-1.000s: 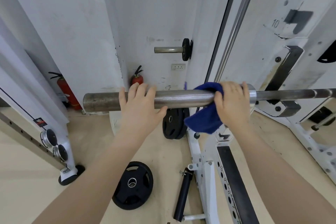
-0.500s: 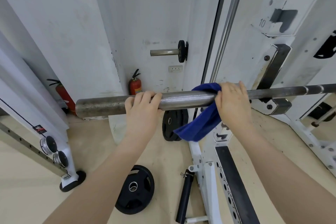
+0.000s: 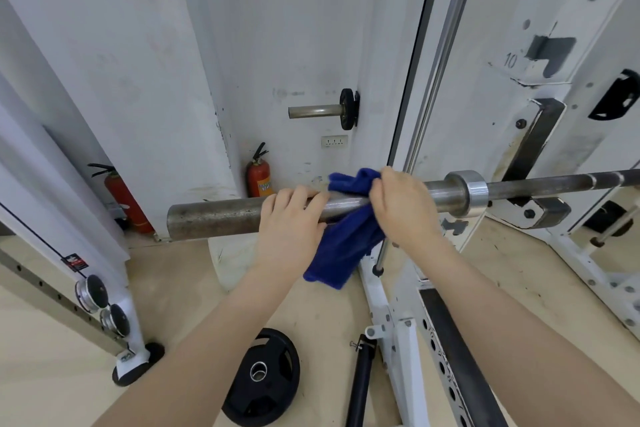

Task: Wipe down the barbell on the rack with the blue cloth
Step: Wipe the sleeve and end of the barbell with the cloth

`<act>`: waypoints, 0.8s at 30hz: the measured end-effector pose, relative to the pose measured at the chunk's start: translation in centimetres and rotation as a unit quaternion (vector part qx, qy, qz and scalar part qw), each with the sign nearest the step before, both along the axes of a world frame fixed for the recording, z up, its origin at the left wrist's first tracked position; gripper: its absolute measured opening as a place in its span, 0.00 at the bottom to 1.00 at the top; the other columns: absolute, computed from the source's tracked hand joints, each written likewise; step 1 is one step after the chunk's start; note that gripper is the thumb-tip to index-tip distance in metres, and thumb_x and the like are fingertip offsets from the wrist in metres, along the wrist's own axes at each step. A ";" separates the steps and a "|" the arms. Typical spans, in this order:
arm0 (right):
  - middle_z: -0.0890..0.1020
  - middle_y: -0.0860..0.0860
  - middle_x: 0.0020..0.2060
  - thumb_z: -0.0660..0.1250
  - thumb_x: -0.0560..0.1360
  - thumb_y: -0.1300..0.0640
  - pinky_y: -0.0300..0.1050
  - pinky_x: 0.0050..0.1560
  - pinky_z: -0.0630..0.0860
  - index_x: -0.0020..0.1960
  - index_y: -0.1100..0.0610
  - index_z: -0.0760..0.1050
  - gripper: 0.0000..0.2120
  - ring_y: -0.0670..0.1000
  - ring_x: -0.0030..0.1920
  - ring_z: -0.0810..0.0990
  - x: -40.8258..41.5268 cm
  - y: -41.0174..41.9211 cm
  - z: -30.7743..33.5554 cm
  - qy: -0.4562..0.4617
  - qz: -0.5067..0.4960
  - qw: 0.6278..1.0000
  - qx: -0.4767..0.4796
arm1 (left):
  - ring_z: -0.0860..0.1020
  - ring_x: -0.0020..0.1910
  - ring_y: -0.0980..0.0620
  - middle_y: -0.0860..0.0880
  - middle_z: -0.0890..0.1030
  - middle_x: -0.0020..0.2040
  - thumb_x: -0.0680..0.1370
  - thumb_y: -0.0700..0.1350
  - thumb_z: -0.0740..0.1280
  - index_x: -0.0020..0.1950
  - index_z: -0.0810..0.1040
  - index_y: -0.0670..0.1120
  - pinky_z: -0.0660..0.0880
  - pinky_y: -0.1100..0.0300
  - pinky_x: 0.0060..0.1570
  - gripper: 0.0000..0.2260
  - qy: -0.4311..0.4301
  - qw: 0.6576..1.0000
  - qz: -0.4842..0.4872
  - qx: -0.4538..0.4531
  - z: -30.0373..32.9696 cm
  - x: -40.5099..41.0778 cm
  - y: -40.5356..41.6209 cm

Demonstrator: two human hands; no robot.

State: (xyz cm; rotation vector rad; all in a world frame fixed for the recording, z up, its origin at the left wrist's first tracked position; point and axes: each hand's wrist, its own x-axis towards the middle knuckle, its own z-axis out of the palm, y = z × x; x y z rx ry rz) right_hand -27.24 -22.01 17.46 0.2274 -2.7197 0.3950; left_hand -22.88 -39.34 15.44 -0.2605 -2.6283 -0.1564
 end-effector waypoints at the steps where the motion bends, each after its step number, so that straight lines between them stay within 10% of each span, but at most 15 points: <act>1: 0.79 0.59 0.42 0.52 0.80 0.55 0.50 0.44 0.69 0.47 0.61 0.71 0.13 0.59 0.44 0.77 -0.1 0.3 0.1 0.004 -0.034 0.999 -0.005 | 0.76 0.51 0.44 0.47 0.80 0.52 0.67 0.44 0.73 0.59 0.77 0.47 0.67 0.50 0.57 0.21 -0.018 1.000 -0.018 0.002 0.2 0.1 -0.3; 5: 0.80 0.59 0.38 0.53 0.80 0.56 0.51 0.45 0.69 0.44 0.62 0.72 0.13 0.60 0.41 0.77 0.4 -3.2 -0.1 0.044 -0.043 0.998 -0.013 | 0.72 0.62 0.45 0.48 0.77 0.61 0.73 0.36 0.66 0.66 0.72 0.46 0.53 0.47 0.70 0.21 -0.039 0.994 -0.066 0.077 1.0 0.4 -1.8; 10: 0.81 0.53 0.34 0.48 0.76 0.53 0.49 0.49 0.70 0.45 0.57 0.73 0.17 0.56 0.37 0.79 1.3 -10.8 -1.1 0.040 0.062 0.996 0.041 | 0.74 0.59 0.41 0.44 0.76 0.60 0.73 0.40 0.55 0.65 0.70 0.43 0.70 0.45 0.60 0.20 -0.037 0.980 -0.132 0.143 1.6 0.2 -6.8; 14: 0.80 0.51 0.34 0.48 0.74 0.50 0.49 0.46 0.72 0.43 0.55 0.71 0.16 0.55 0.35 0.77 0.9 -11.0 -1.3 0.069 0.103 0.990 0.073 | 0.69 0.64 0.45 0.45 0.73 0.64 0.78 0.39 0.61 0.67 0.69 0.43 0.62 0.53 0.64 0.18 -0.055 0.979 -0.088 0.174 2.4 0.7 -11.6; 19: 0.79 0.55 0.37 0.50 0.80 0.53 0.50 0.45 0.68 0.46 0.58 0.70 0.13 0.56 0.36 0.74 0.4 -11.4 -0.4 0.035 -0.002 0.999 0.041 | 0.73 0.59 0.43 0.44 0.76 0.59 0.76 0.53 0.57 0.59 0.76 0.43 0.68 0.51 0.58 0.20 -0.054 0.993 -0.022 0.107 1.9 1.2 -16.6; 24: 0.79 0.53 0.39 0.51 0.81 0.54 0.45 0.42 0.63 0.45 0.52 0.63 0.07 0.51 0.35 0.68 1.4 -15.2 0.9 0.022 0.059 0.998 0.024 | 0.76 0.48 0.54 0.56 0.75 0.55 0.78 0.49 0.60 0.71 0.61 0.51 0.70 0.58 0.50 0.21 -0.158 0.938 -0.006 0.309 1.5 2.8 -19.1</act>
